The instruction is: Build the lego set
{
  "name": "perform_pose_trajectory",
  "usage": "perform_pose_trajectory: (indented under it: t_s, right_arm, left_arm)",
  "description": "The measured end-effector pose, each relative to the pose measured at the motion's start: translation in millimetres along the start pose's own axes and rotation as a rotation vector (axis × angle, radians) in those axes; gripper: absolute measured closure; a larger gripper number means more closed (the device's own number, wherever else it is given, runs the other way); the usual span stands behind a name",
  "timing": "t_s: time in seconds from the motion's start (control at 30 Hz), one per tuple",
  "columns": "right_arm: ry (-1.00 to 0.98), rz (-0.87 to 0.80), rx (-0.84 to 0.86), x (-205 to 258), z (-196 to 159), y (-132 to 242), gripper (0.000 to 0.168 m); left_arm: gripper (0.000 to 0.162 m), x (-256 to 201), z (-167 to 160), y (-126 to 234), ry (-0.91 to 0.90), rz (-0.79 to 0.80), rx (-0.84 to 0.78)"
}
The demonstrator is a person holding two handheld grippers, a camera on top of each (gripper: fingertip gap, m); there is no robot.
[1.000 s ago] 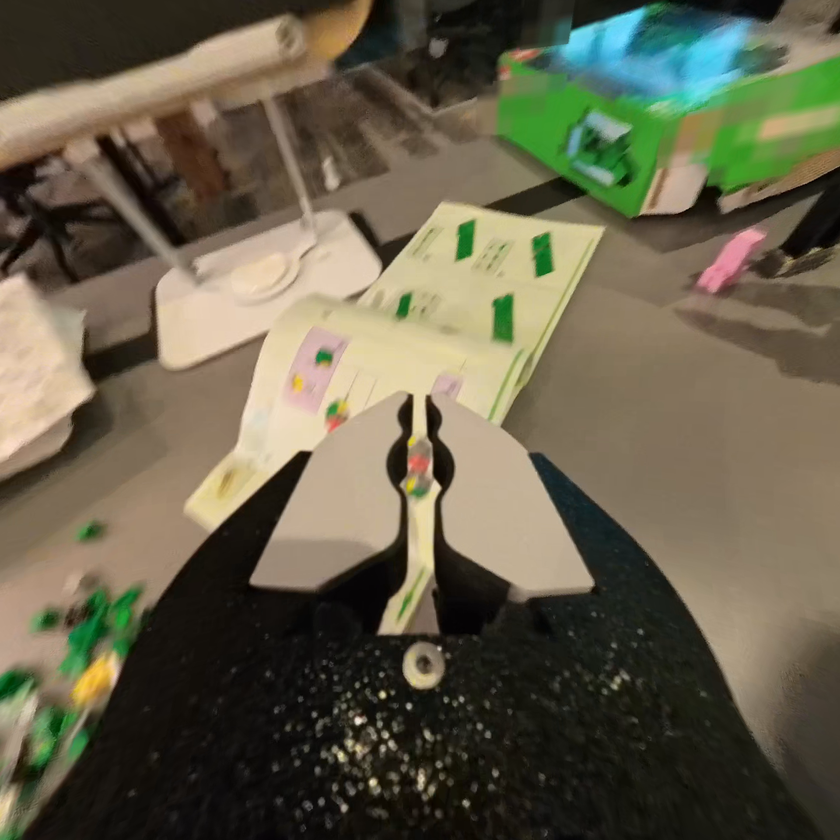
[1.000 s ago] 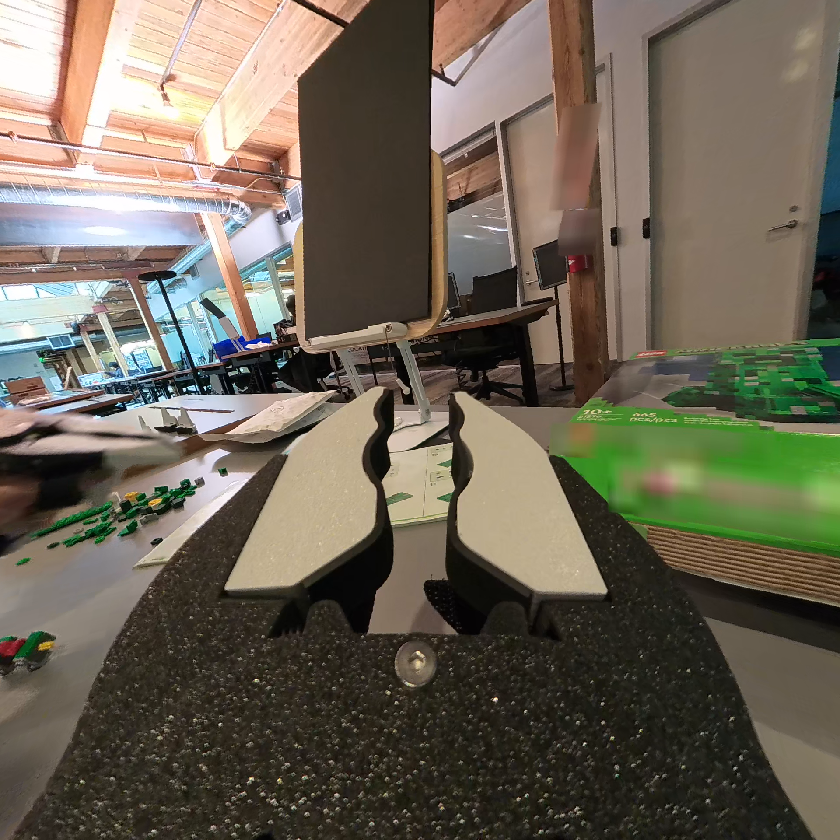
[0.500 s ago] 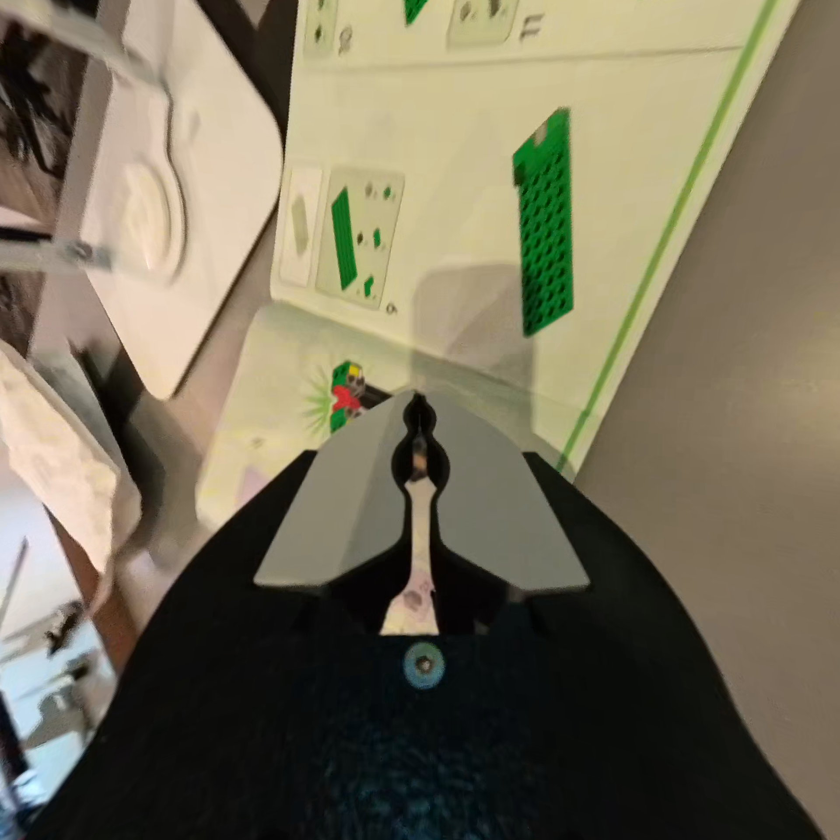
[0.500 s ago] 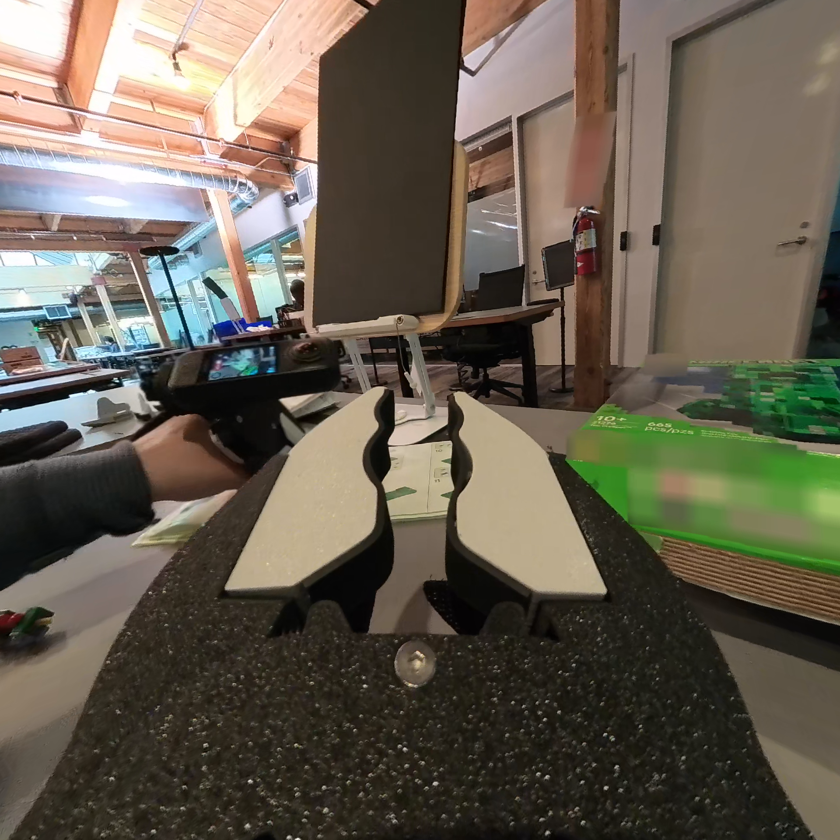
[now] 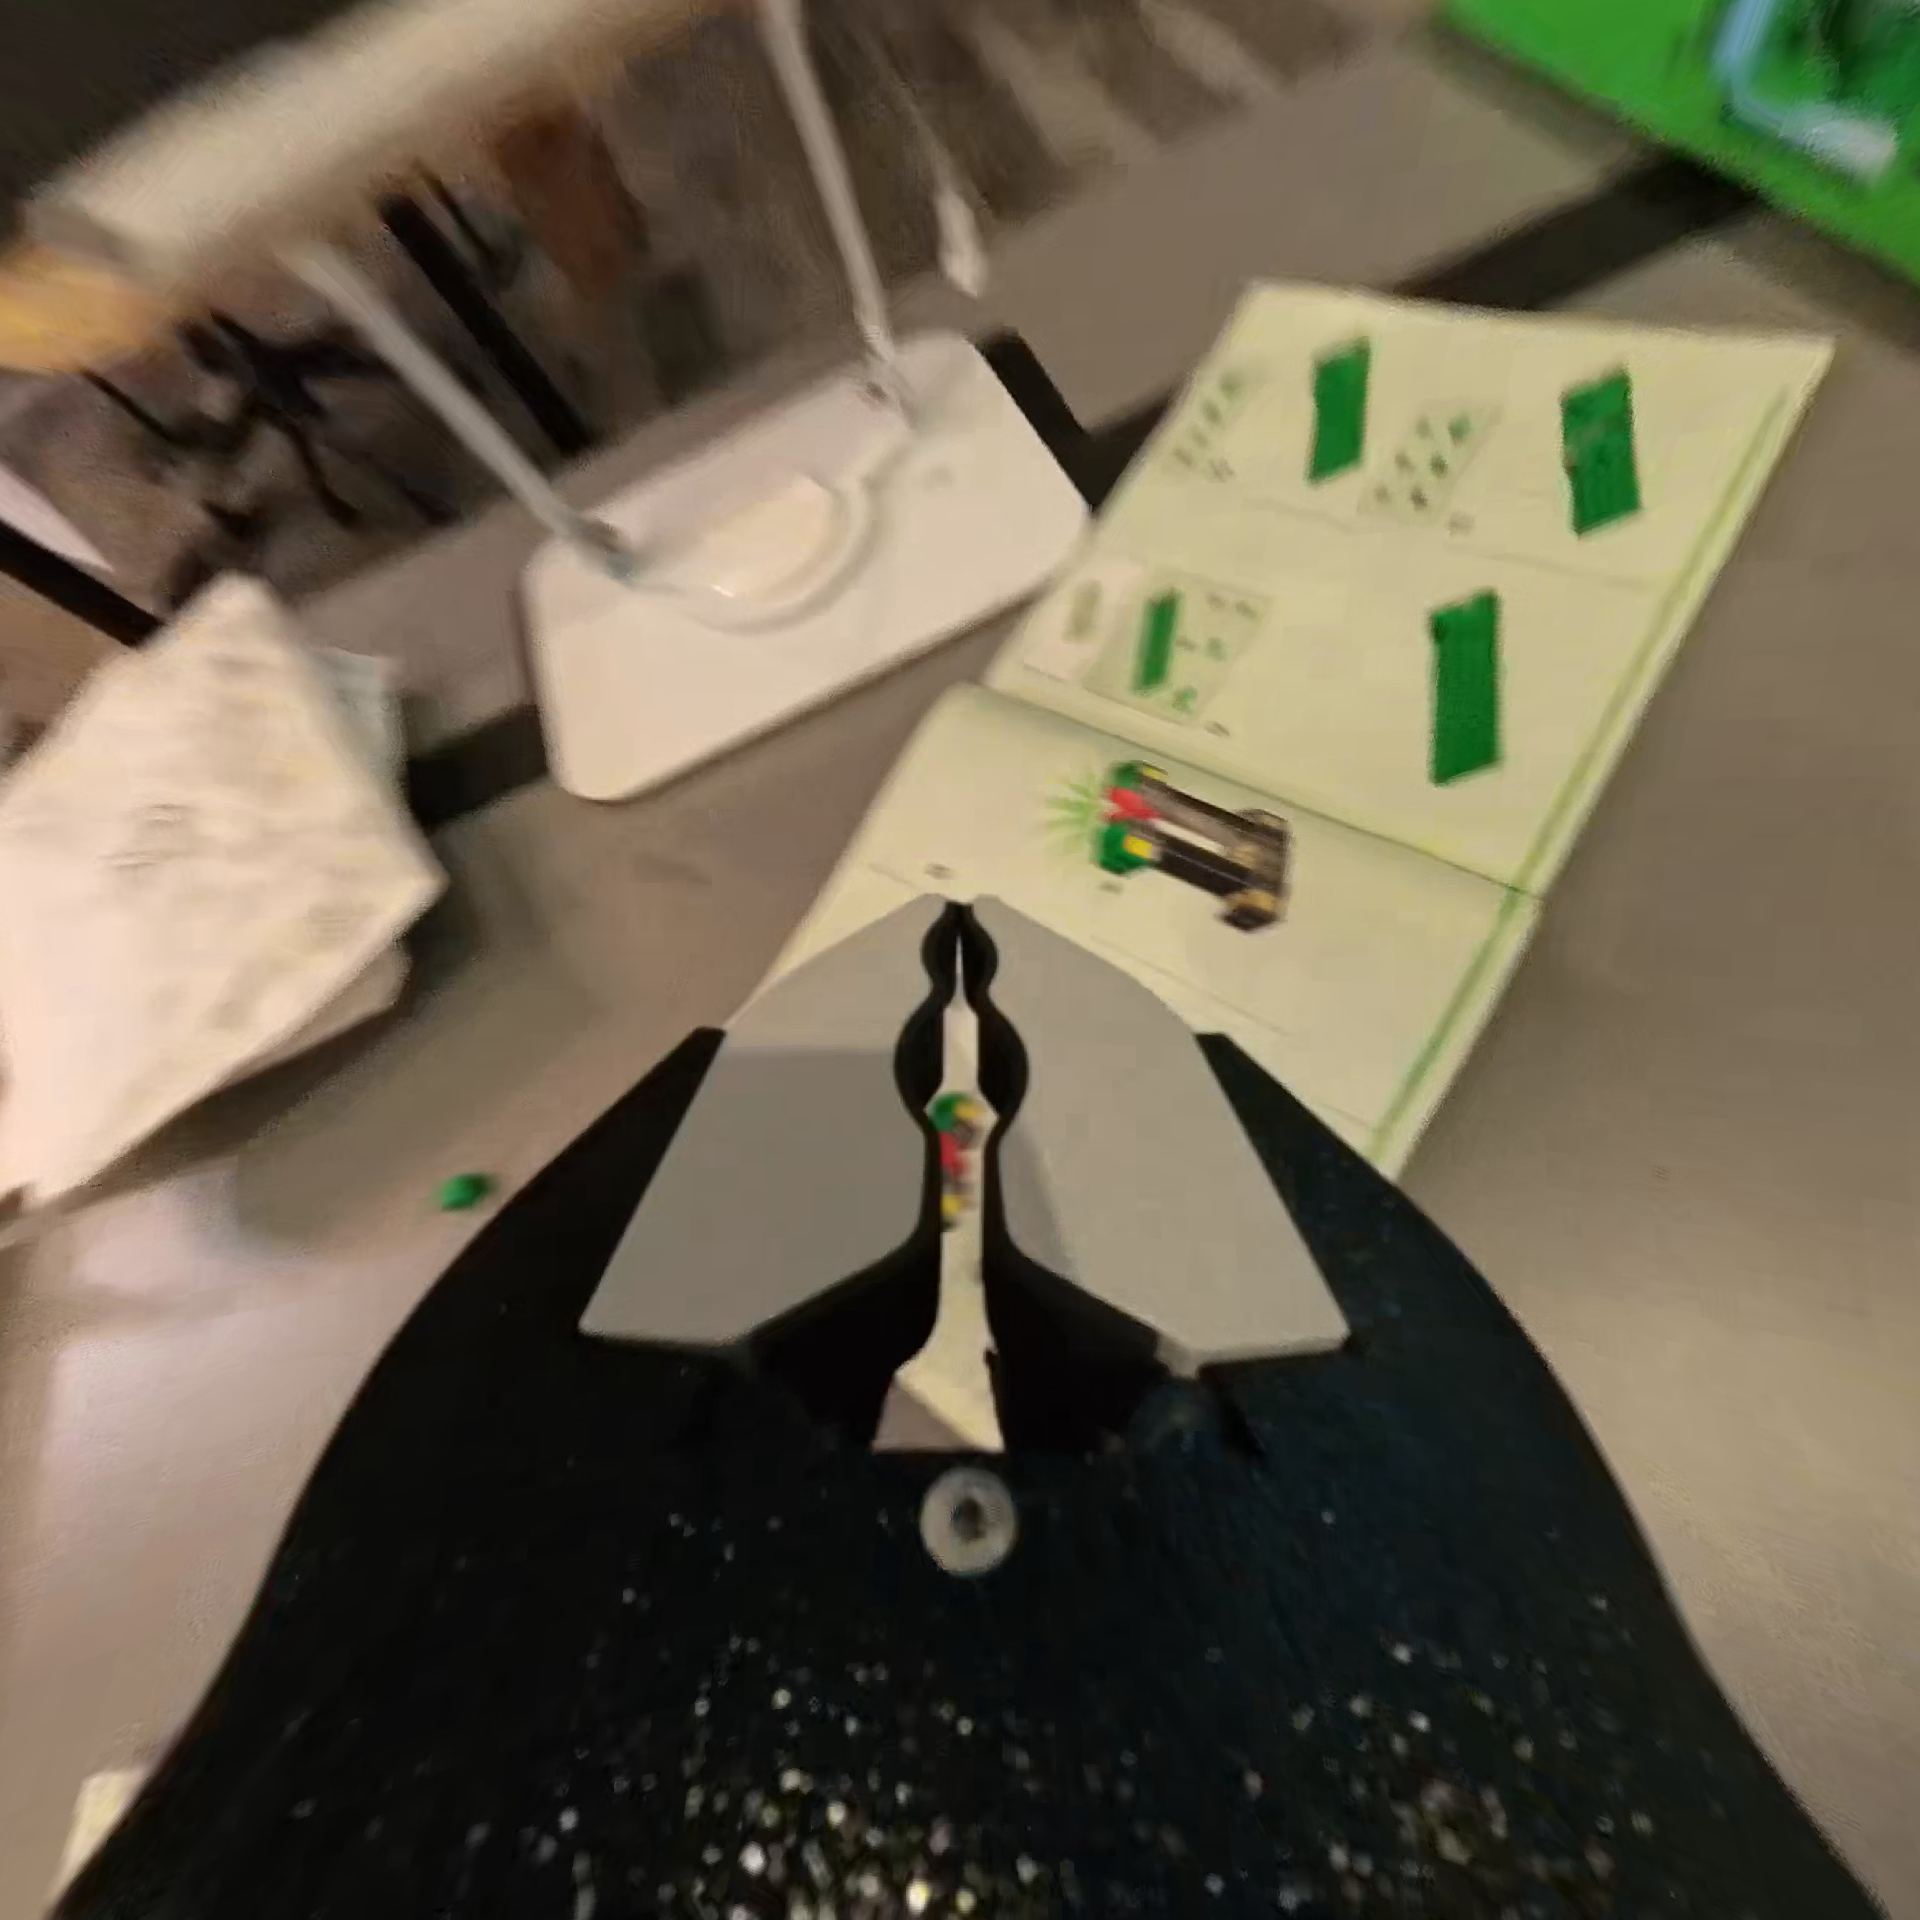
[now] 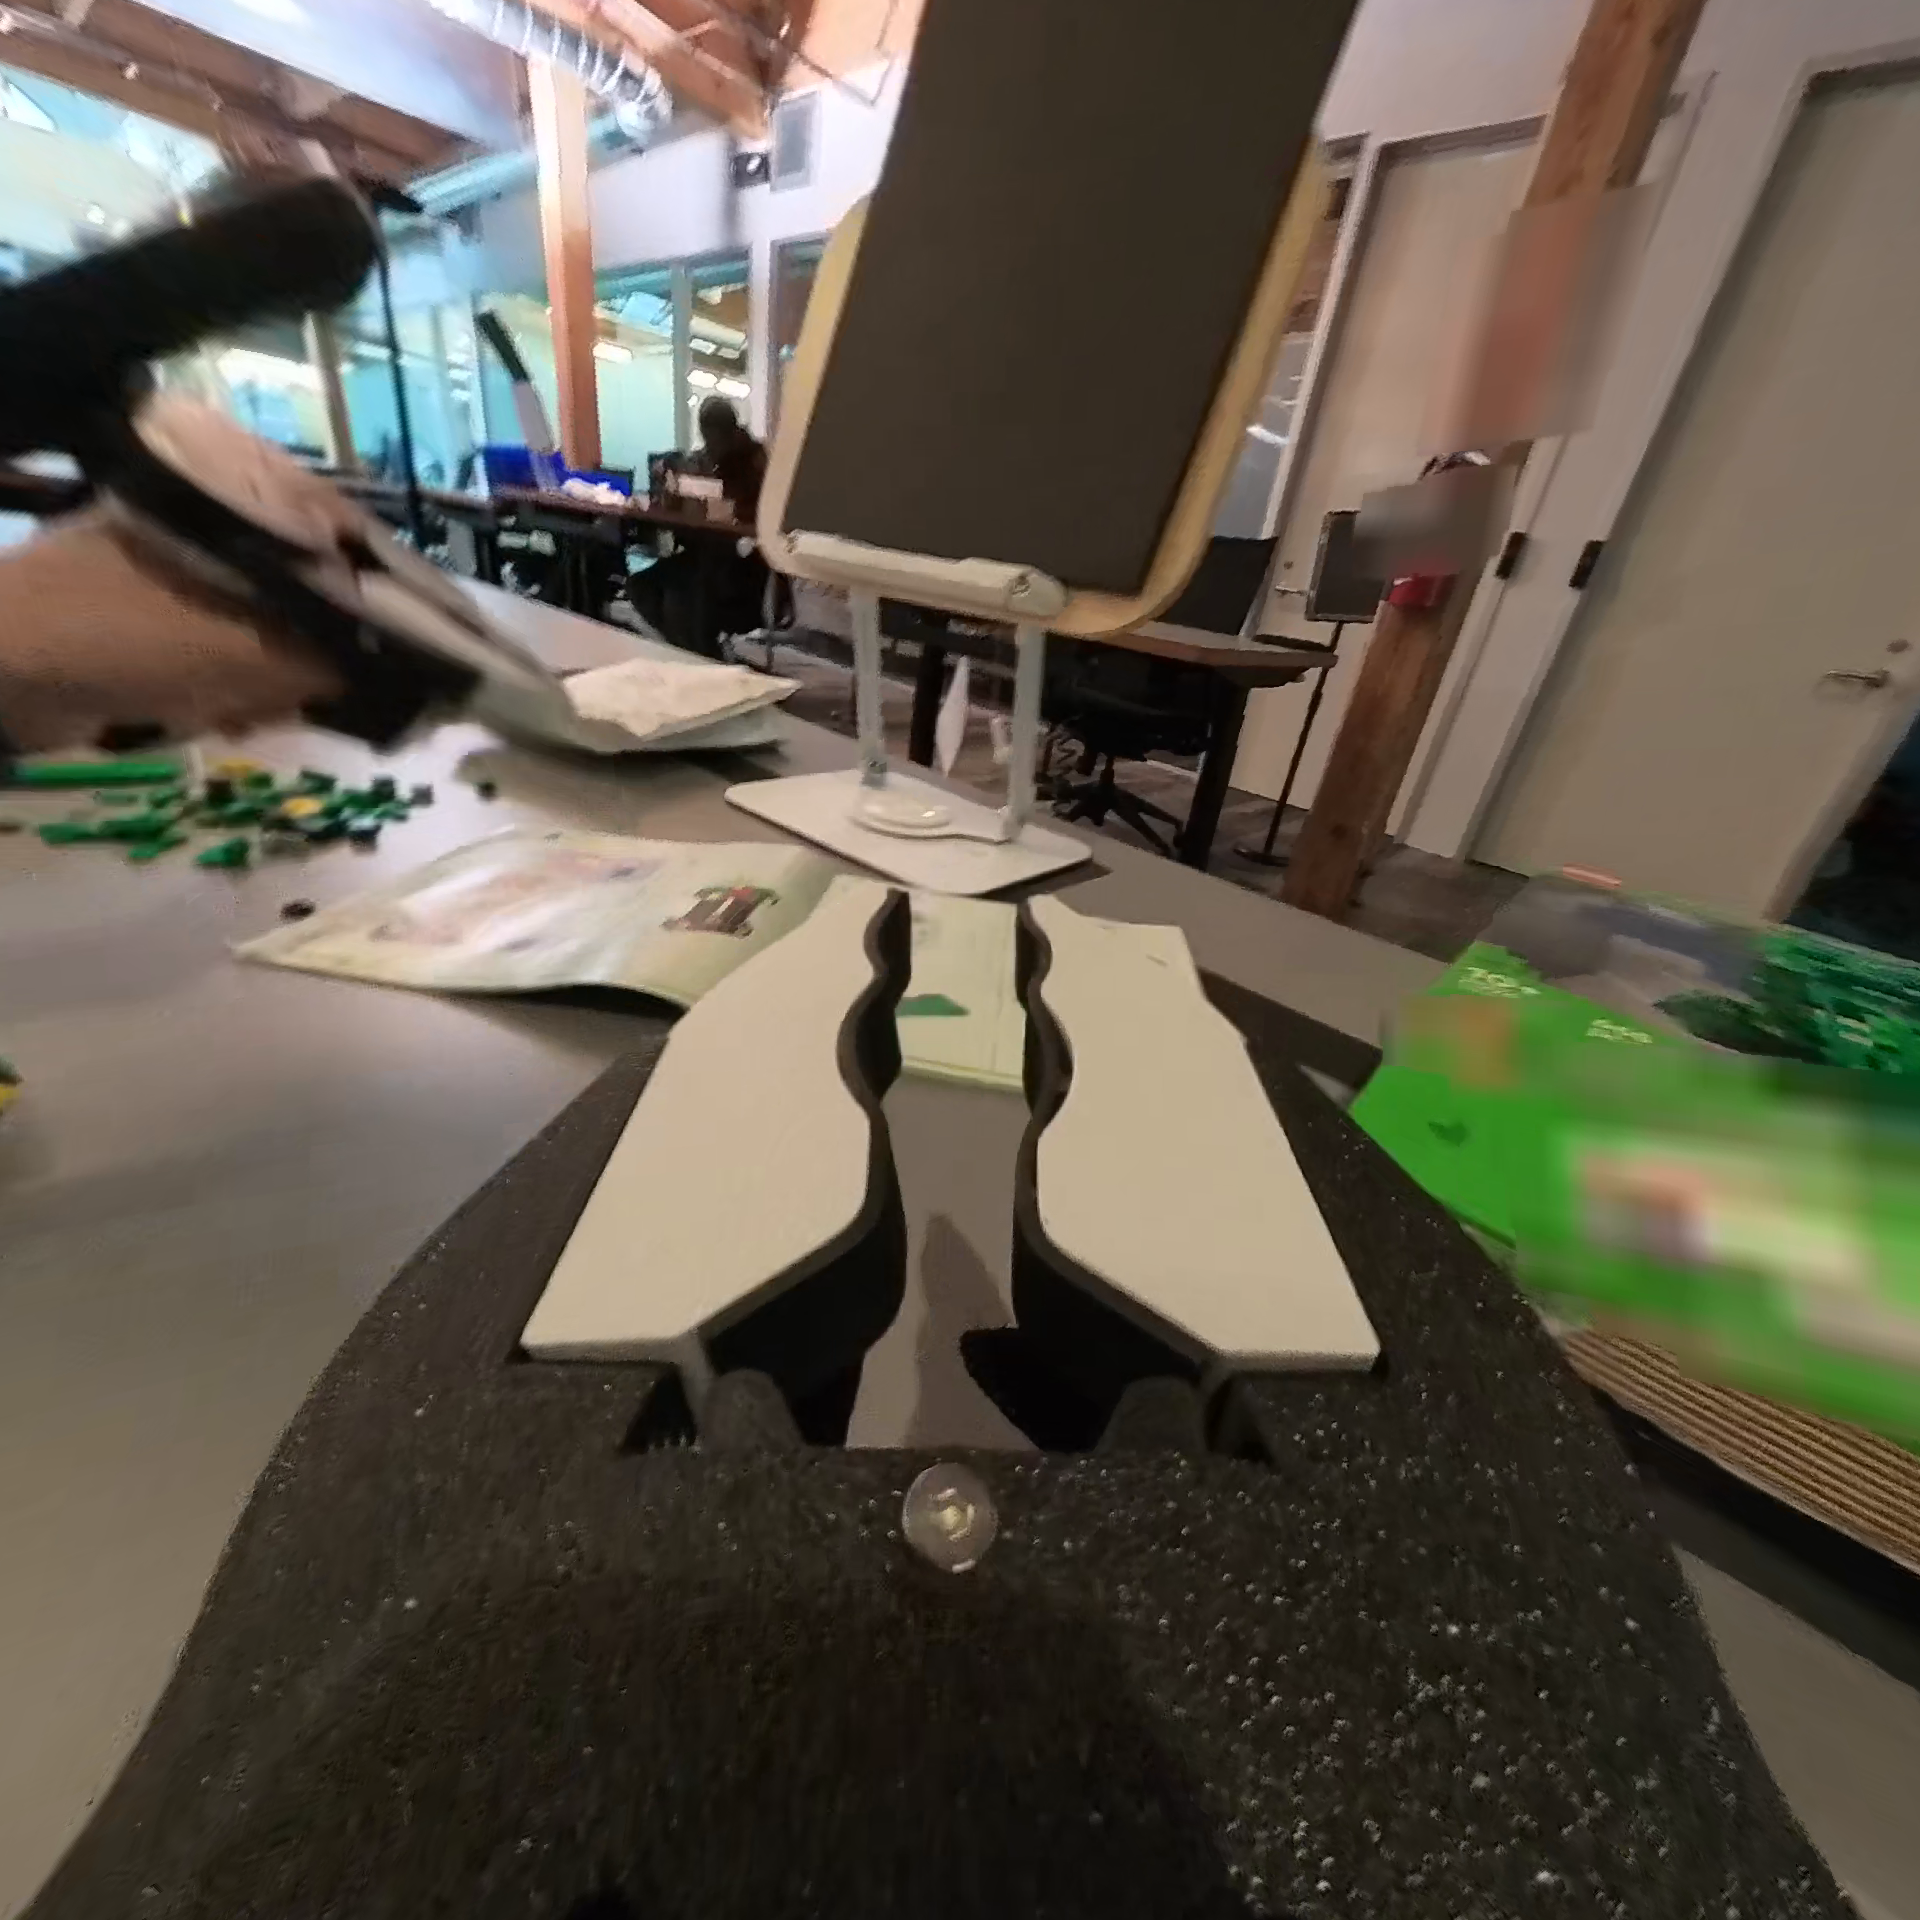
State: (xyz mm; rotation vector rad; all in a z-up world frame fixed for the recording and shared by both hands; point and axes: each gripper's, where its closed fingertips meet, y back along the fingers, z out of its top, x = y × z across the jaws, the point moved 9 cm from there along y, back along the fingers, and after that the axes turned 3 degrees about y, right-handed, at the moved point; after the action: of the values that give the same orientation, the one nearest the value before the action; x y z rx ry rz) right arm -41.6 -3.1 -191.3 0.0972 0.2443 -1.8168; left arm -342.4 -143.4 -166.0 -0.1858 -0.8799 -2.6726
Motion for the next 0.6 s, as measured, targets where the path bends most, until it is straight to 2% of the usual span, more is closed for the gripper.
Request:
perform_pose_trajectory:
  t_s: [0.03, 0.13, 0.17, 0.23, 0.33, 0.4, 0.53, 0.6]
  right_arm:
    - [0.020, 0.030, 0.015, 4.8, -1.0, -2.1, 0.150]
    - [0.156, 0.094, 0.044, 20.3, -1.6, -7.9, 0.149]
    - [0.208, 0.110, 0.056, 25.7, -2.0, -9.5, 0.149]
    - [0.315, 0.133, 0.081, 37.1, -4.2, -11.6, 0.149]
    - [0.462, 0.121, 0.117, 53.3, -7.0, -16.3, 0.152]
    - [0.429, 0.196, 0.109, 66.3, -5.5, -19.3, 0.151]
    - [0.389, 0.294, 0.072, 99.4, 1.8, -25.8, 0.144]
    - [0.377, 0.408, 0.064, 121.8, 5.6, -32.5, 0.139]
  left_arm:
    - [0.162, 14.1, -1.0, 12.7, 0.013, 0.038, -0.069]
    - [0.161, 52.8, -13.1, 40.9, 0.055, 0.124, -0.250]
    - [0.154, 62.6, -20.5, 45.8, 0.083, 0.140, -0.297]
    - [0.135, 75.8, -37.9, 47.9, 0.190, 0.118, -0.351]
    - [0.126, 79.5, -58.4, 43.0, 0.331, 0.021, -0.451]
    - [0.130, 77.8, -67.3, 36.8, 0.302, 0.039, -0.513]
    - [0.138, 71.2, -71.6, 30.2, 0.081, 0.088, -0.604]
    - [0.142, 71.8, -70.7, 32.9, -0.006, 0.117, -0.655]
